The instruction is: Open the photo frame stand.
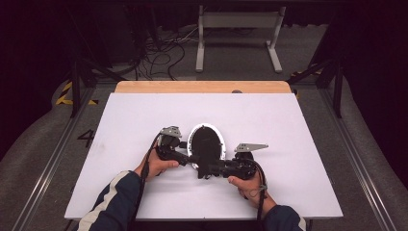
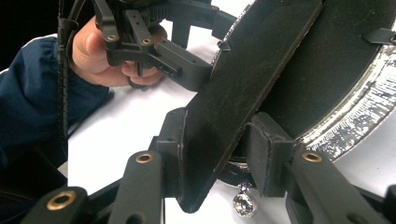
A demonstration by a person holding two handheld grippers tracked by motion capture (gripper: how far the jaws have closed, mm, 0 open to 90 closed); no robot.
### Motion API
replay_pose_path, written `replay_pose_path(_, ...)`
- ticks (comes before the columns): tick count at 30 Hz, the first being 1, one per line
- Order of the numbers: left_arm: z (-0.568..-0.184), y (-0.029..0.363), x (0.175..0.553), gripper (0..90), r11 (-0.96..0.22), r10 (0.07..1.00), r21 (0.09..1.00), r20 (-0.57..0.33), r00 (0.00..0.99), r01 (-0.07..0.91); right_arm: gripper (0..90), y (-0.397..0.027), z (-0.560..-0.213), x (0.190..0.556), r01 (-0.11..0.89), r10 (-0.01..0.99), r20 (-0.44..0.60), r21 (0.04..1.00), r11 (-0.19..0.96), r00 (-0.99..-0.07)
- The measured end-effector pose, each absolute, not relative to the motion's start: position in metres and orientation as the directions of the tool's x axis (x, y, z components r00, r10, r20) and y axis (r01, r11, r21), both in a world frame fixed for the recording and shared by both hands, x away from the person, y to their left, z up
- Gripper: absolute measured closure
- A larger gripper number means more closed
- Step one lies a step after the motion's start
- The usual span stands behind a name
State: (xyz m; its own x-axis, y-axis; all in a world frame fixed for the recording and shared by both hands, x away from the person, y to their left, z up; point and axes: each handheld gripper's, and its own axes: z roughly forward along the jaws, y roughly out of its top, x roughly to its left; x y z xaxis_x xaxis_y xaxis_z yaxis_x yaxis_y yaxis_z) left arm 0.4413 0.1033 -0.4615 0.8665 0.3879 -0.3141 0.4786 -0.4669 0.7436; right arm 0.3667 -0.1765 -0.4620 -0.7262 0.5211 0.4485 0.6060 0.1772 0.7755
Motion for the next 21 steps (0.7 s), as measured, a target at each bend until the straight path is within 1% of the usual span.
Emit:
replay_pose_path(2, -0.461, 0.104, 0.441, 33.2, -0.47, 0.402, 0.742, -0.302, 0.864, 0.478, 61.1, -0.177, -0.462, 0.367, 0.608, 0.521, 0.451, 0.775, 0.176, -0.725)
replay_pose_path(4, -0.459, 0.105, 0.439, 34.3, -0.467, 0.402, 0.749, -0.295, 0.867, 0.471, 61.5, -0.177, -0.461, 0.366, 0.6, 0.516, 0.447, 0.781, 0.173, -0.731)
replay_pose_path(5, -0.457, 0.106, 0.438, 37.7, -0.461, 0.404, 0.76, -0.281, 0.871, 0.459, 64.0, -0.178, -0.46, 0.365, 0.594, 0.519, 0.439, 0.786, 0.174, -0.733)
replay_pose_path(6, -0.456, 0.106, 0.438, 37.7, -0.449, 0.406, 0.765, -0.285, 0.868, 0.461, 64.0, -0.178, -0.46, 0.365, 0.594, 0.519, 0.439, 0.786, 0.174, -0.733)
replay_pose_path(7, -0.452, 0.109, 0.437, 40.6, -0.429, 0.406, 0.786, -0.273, 0.872, 0.446, 64.5, -0.179, -0.46, 0.365, 0.594, 0.521, 0.439, 0.786, 0.172, -0.732)
replay_pose_path(8, -0.45, 0.111, 0.436, 45.9, -0.414, 0.405, 0.801, -0.263, 0.876, 0.432, 65.7, -0.18, -0.46, 0.365, 0.594, 0.531, 0.434, 0.786, 0.172, -0.728)
replay_pose_path(10, -0.445, 0.112, 0.433, 51.4, -0.405, 0.406, 0.821, -0.232, 0.884, 0.401, 67.7, -0.182, -0.461, 0.366, 0.598, 0.541, 0.434, 0.784, 0.166, -0.72)
replay_pose_path(12, -0.44, 0.112, 0.429, 54.6, -0.405, 0.412, 0.834, -0.2, 0.889, 0.375, 68.5, -0.182, -0.462, 0.366, 0.605, 0.555, 0.436, 0.78, 0.159, -0.709)
replay_pose_path(16, -0.433, 0.11, 0.423, 56.7, -0.406, 0.424, 0.853, -0.142, 0.895, 0.328, 71.5, -0.181, -0.462, 0.365, 0.603, 0.57, 0.429, 0.783, 0.152, -0.701)
replay_pose_path(19, -0.428, 0.108, 0.417, 57.8, -0.423, 0.425, 0.862, -0.082, 0.901, 0.278, 74.2, -0.181, -0.462, 0.365, 0.602, 0.578, 0.422, 0.783, 0.156, -0.698)
replay_pose_path(21, -0.428, 0.109, 0.415, 58.6, -0.418, 0.424, 0.866, -0.079, 0.902, 0.273, 75.2, -0.181, -0.462, 0.365, 0.597, 0.579, 0.414, 0.785, 0.163, -0.702)
